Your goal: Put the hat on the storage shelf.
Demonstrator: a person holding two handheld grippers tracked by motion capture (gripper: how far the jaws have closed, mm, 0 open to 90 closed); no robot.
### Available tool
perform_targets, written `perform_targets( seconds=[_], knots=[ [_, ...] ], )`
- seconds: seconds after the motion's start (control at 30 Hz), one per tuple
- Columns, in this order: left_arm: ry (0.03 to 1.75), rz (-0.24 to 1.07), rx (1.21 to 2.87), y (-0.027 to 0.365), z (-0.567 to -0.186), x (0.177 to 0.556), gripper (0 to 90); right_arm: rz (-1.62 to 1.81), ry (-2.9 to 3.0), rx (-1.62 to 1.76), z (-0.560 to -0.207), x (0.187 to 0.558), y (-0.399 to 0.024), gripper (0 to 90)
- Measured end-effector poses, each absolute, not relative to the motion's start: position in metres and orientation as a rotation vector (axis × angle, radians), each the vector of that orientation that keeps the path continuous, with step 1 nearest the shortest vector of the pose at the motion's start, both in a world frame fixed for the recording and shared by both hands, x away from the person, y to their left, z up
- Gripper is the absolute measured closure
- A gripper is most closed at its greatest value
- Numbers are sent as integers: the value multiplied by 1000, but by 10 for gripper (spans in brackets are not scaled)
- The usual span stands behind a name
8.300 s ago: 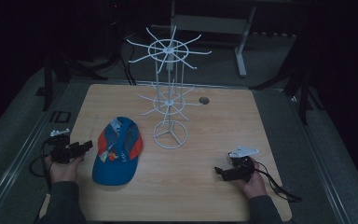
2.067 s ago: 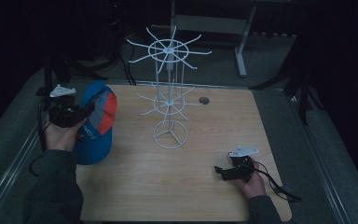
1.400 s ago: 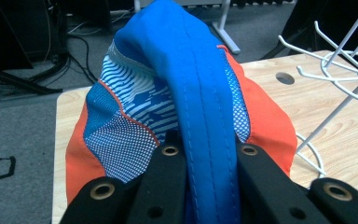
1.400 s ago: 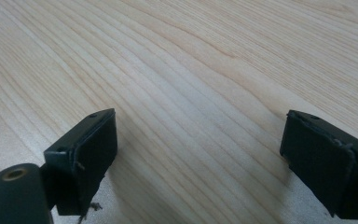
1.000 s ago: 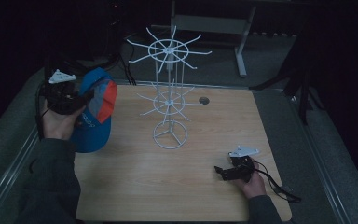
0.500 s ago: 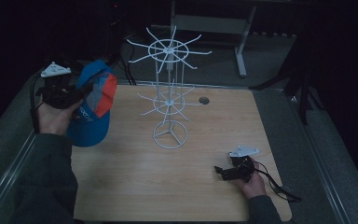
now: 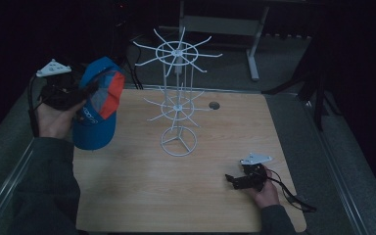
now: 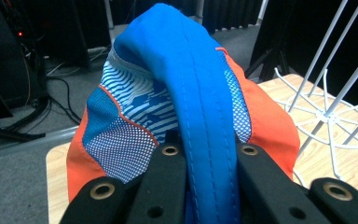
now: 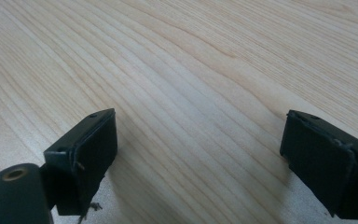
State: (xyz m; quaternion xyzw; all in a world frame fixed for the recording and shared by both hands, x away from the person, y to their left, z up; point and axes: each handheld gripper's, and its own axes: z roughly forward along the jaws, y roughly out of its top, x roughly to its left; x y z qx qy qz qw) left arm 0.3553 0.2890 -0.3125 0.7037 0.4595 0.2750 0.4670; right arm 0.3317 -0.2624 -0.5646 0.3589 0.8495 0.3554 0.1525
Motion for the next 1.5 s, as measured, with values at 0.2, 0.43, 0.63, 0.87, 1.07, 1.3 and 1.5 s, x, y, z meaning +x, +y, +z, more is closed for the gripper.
perform_targets(
  seconds=[0.2,0.43,0.63,0.87,1.07,1.3,1.5],
  knots=[
    [1114,674,1719,291,-310,355,876,1020,2437,1029,-565,332,-262,107],
    [1077,675,1710,292,-304,352,876,1020,2437,1028,-565,332,-262,107],
    [1053,680,1698,291,-299,351,876,1020,2438,1027,-565,332,-263,107],
    [1030,685,1688,290,-296,349,876,1019,2437,1027,-565,332,-263,107],
    [1022,684,1676,292,-295,349,877,1020,2438,1027,-565,332,-263,107],
    [1013,677,1653,295,-294,348,877,1019,2438,1027,-565,332,-263,107],
    [1004,685,1653,294,-289,348,877,1019,2437,1027,-565,332,-263,107]
  ],
)
